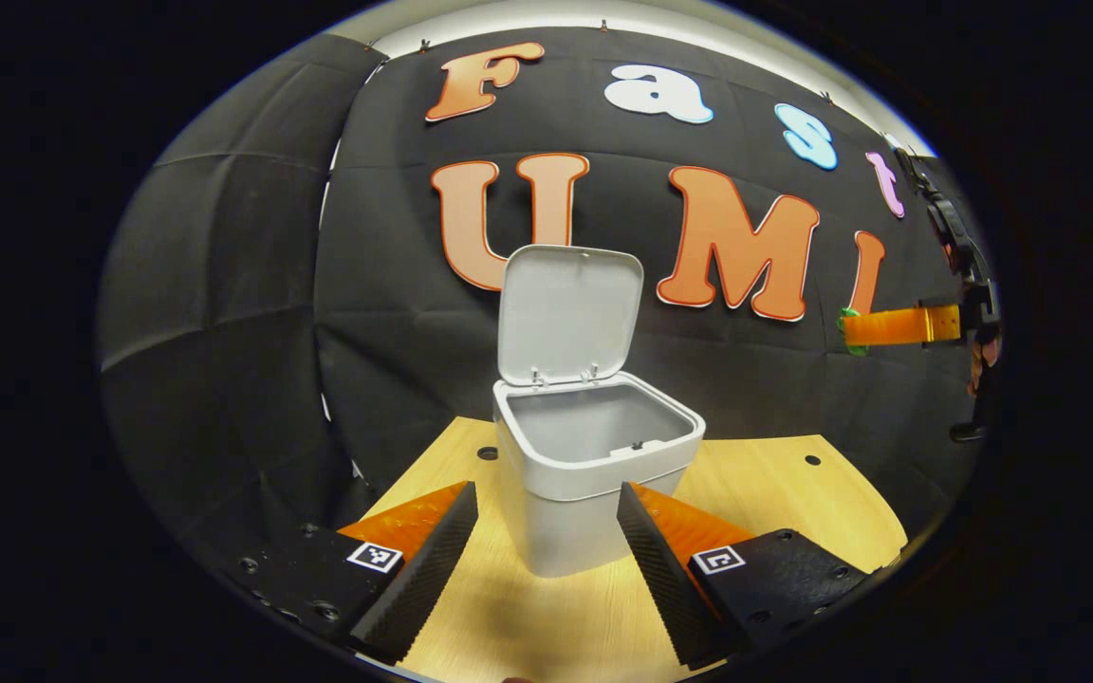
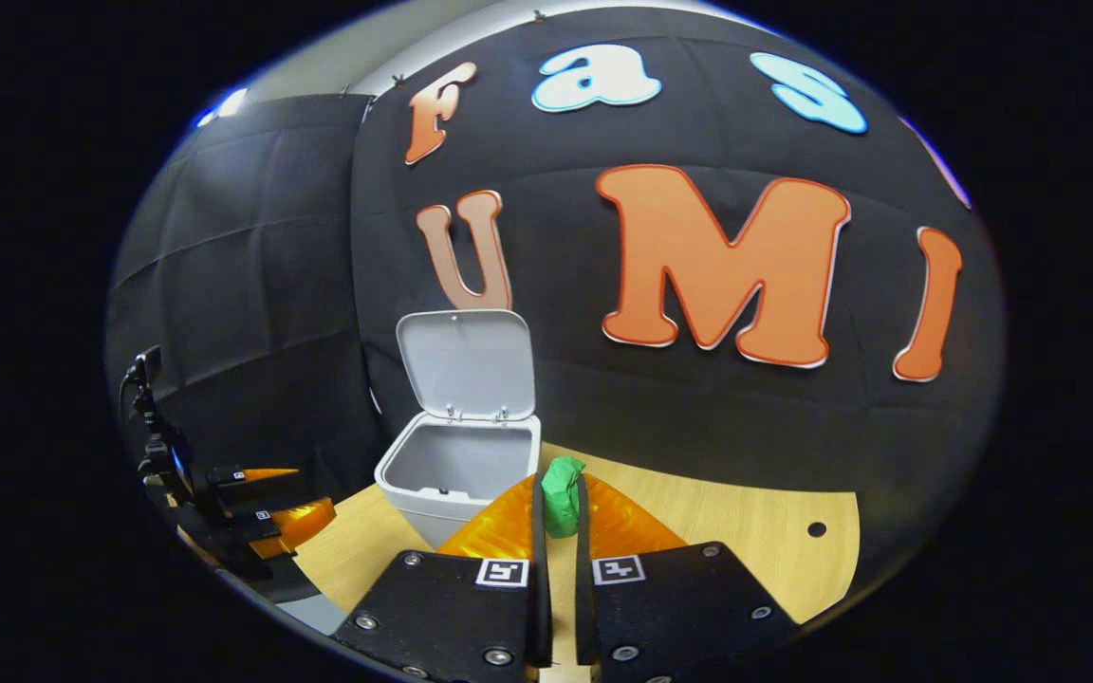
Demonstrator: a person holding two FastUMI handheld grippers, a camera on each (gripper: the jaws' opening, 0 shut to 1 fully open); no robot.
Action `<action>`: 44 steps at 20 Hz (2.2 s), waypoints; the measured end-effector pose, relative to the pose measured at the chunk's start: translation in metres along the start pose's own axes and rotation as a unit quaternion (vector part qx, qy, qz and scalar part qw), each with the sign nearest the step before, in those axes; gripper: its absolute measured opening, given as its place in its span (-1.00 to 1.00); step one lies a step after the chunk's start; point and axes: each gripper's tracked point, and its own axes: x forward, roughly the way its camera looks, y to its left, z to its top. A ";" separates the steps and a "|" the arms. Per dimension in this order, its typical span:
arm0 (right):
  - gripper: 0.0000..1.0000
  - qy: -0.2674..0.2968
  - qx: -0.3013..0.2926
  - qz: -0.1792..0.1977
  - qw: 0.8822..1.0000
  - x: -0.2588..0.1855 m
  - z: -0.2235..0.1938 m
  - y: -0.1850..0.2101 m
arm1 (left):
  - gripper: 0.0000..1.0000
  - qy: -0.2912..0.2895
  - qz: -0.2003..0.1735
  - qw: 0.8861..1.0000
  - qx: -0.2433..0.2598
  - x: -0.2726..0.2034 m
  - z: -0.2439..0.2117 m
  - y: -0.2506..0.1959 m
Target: Press the lid of the desktop garbage bin to open it, pick up the crumpled paper on the desktop and throw it into the bin, then pick up the pop can on the desktop and drop it into the bin, and finally close the garbage bin lid.
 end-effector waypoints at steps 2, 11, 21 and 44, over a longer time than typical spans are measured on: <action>-0.80 -0.006 -0.006 0.014 1.000 0.010 0.009 0.016 | 0.90 0.000 0.006 1.000 -0.002 -0.004 -0.001 0.011; -0.80 0.007 0.000 0.043 0.999 0.092 0.015 0.064 | 0.89 0.001 0.026 1.000 -0.017 -0.011 -0.006 0.052; -0.72 0.039 -0.006 0.046 0.998 0.168 -0.011 0.101 | 0.89 0.008 0.040 0.999 -0.021 -0.013 -0.015 0.084; 0.93 -0.030 -0.011 0.020 0.999 0.120 0.014 0.074 | 0.89 0.001 0.010 1.000 -0.029 -0.006 -0.004 0.059</action>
